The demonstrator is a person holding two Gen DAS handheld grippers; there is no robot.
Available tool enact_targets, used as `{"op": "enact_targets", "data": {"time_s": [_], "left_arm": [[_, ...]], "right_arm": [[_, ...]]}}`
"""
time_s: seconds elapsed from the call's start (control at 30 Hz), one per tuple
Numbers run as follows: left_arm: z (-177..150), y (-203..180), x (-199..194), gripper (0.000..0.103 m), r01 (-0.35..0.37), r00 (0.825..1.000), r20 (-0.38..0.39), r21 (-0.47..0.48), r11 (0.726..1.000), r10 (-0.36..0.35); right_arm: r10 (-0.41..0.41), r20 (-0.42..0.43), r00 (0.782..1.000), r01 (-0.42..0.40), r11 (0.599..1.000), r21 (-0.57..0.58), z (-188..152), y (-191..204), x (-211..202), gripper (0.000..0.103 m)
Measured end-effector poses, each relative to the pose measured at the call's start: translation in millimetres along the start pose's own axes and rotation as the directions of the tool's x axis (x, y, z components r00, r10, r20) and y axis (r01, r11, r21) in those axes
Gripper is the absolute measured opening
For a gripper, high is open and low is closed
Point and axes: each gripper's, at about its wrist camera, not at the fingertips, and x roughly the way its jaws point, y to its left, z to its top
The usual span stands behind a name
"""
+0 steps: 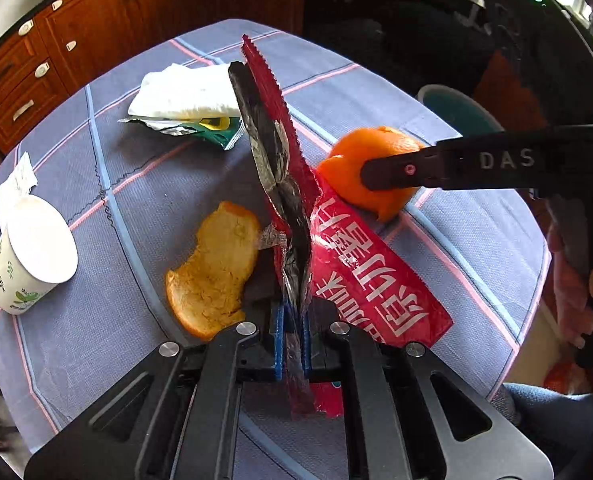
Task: Collect trash
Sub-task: 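Pass the red bag to the left tool while the right tool grasps the orange peel, then carry the red bag and orange peel to the teal bin and release both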
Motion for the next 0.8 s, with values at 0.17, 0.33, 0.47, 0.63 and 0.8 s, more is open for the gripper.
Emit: {"op": "enact_targets", "data": {"time_s": [0.17,0.33,0.47,0.63,0.8], "left_arm": [[6.2,2.1,-30.9,0.006,-0.014,0.997,0.078,-0.001,1.000,0.014],[14.1,-5.4,-56.9,0.006,-0.027,0.990,0.142,0.011,1.000,0.025],[26.1,-22.0,-70.3,0.006,-0.016,0.985,0.174,0.047,0.999,0.008],[46.7,-56.5,-82.2,0.006,-0.001,0.981,0.195,0.126,0.992,-0.024],[86.9,-93.4,-72.9,0.006,0.065,0.978,0.181,0.194,0.979,-0.101]], "right_arm": [[0.037,0.032,0.999,-0.038,0.998,0.046,-10.3,-14.3,-19.7,0.026],[0.066,0.077,0.995,-0.072,0.994,0.079,-12.5,-25.0,-42.8,0.026],[0.080,0.119,0.990,-0.092,0.991,0.093,-13.0,-30.8,-61.0,0.026],[0.058,0.197,0.979,-0.082,0.989,0.119,-11.9,-51.8,-96.3,0.026],[-0.015,0.301,0.953,-0.043,0.982,0.185,-13.7,-93.0,-147.6,0.026]]}}
